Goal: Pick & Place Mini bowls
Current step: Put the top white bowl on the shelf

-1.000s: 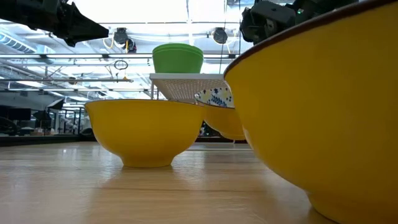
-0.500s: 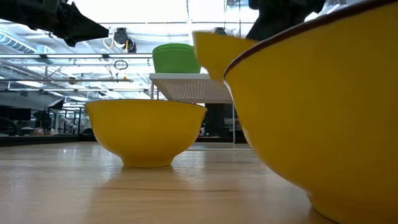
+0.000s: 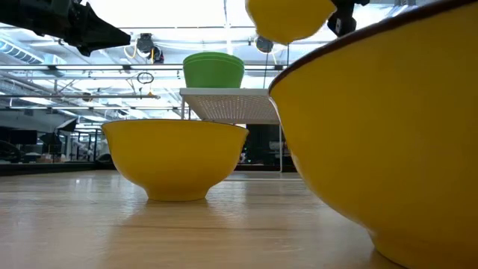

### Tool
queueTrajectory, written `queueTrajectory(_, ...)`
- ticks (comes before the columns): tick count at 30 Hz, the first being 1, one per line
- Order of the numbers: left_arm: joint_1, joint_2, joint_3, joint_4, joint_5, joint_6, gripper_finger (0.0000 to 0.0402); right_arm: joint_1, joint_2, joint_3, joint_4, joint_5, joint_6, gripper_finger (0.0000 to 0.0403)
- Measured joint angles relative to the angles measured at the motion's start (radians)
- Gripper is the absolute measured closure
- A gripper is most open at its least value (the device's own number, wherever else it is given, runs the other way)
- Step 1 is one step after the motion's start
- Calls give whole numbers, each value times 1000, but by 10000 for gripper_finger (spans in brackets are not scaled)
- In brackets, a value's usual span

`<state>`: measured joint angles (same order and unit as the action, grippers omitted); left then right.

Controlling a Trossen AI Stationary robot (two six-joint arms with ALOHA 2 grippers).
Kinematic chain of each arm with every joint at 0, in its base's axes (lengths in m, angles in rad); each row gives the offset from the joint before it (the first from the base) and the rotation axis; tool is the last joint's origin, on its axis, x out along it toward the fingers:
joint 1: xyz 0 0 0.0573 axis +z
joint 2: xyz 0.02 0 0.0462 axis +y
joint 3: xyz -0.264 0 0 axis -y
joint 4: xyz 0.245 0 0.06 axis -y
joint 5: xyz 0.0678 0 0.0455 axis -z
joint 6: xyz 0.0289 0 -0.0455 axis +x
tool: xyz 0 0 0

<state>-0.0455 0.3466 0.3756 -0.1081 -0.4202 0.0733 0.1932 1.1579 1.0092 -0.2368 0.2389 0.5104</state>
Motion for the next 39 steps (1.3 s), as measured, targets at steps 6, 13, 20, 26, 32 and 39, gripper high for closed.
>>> queueTrajectory(6,0,0,0,0,0,0,316,-115,-55,0,1,-38,8,403)
queueTrajectory(13,0,0,0,0,0,1,316,-325,-85,1,-1,-243,57,403)
queueTrajectory(20,0,0,0,0,0,1,316,-496,-79,1,-66,-351,98,403)
queueTrajectory(26,0,0,0,0,0,1,316,-571,-79,1,-85,-401,111,403)
queueTrajectory(32,0,0,0,0,0,1,316,-608,-65,44,-131,-400,119,403)
queueTrajectory(39,0,0,0,0,0,1,316,-651,73,296,-440,-397,107,403)
